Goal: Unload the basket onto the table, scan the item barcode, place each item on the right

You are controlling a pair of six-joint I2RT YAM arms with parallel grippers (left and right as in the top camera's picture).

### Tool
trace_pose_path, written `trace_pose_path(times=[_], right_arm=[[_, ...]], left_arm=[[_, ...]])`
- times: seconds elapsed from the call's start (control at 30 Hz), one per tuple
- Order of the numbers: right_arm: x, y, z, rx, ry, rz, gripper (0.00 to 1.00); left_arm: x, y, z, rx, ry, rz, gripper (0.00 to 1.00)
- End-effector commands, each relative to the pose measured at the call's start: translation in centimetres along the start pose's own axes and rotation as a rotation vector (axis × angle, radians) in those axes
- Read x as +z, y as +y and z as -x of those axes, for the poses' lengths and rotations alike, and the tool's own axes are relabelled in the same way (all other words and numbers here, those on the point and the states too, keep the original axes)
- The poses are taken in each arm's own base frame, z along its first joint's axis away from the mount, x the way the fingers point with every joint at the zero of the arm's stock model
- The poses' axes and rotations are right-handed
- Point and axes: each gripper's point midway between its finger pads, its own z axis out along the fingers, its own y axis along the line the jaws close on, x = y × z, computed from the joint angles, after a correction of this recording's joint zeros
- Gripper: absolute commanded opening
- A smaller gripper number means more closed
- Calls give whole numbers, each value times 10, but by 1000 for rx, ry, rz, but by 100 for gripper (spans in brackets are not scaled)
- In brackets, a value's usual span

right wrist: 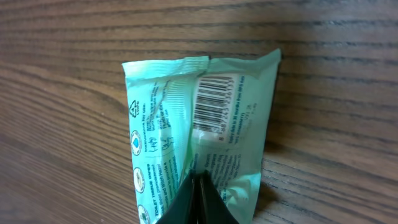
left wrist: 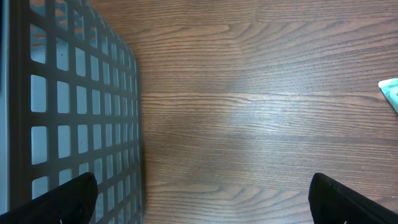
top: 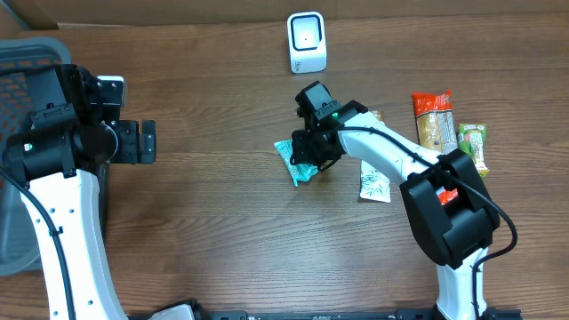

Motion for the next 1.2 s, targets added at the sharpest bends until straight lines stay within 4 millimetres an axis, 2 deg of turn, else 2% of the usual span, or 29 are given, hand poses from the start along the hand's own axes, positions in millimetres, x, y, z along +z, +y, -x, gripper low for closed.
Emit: trace_pose_path(times=[0.0,0.13,0.17,0.27,0.37,0.47,0.57,0.63,0.73,0.83,1.07,1.17], right_arm=[[28,-29,-24,127,72,-83,6],[29,-32,-24,153,82,-74,46],[28,-32,-24,155,83,-72,52],[28,-33,-22,158,80,-67,53],[26,-30,-17,140,70,-61,48],[11,-21,-2,84,46,-47,41],[-28,-2,24,49,-3,-26,31],[-51,10,34,20,-30,-13,19],[-71,23,38,10,-37,-6,5],[-68,23,26,15,4,-21,4],[-29,16,-25,55,124,-72,4],[-16,9,-41,75,157,-92,4]], left_arm=[[-4,0,2,12,-13,-3,100],[-4,0,2,12,-13,-3,100],[-4,0,2,12,-13,-3,100],[-4,0,2,12,-13,-3,100],[-4,0,2,12,-13,-3,99],[-4,0,2,12,-13,-3,100],[-4,0,2,12,-13,-3,100],[-4,0,2,12,-13,-3,100],[-4,0,2,12,-13,-3,99],[-4,0,2,12,-13,-3,100],[-4,0,2,12,-13,-3,100],[-4,0,2,12,-13,-3,100]])
